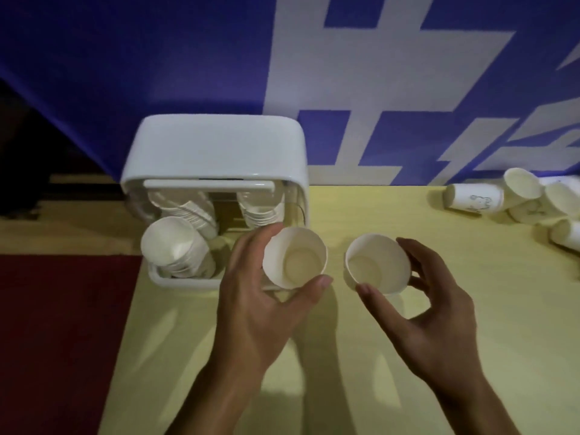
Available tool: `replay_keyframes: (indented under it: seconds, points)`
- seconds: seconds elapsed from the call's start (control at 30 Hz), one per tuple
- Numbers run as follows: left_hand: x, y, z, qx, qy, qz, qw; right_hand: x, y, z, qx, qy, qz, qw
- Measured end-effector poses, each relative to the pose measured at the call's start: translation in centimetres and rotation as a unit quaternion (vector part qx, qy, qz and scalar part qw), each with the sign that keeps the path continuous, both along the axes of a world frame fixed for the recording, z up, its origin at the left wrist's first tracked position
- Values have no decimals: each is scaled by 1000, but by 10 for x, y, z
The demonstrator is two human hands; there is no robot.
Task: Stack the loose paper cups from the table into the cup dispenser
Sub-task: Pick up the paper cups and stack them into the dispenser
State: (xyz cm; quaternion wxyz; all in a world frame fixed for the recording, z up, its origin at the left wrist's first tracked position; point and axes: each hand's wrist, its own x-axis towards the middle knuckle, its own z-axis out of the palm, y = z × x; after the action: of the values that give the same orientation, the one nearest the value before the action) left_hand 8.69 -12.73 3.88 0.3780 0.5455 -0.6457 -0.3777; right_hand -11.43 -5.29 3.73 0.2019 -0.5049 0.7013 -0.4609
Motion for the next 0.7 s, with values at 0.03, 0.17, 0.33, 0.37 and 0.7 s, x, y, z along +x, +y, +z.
replay_keyframes:
  seconds: [0.03, 0.17, 0.33, 0.37, 0.7]
  points:
    - [7, -3, 1, -3, -3, 7, 1000, 7, -4, 0, 0, 0, 8, 1000]
    - [25, -17, 2, -26, -4, 26, 999, 28, -15, -2, 1, 1, 28, 1000]
    - [28, -29, -8, -34, -17, 36, 999, 38, -21, -3, 1, 1, 38, 999]
    - [27, -31, -11, -33, -24, 33, 999, 39, -22, -4, 3, 0, 38, 999]
    - [24, -41, -58, 13, -98, 11, 995, 42, -31, -11, -1, -18, 29, 999]
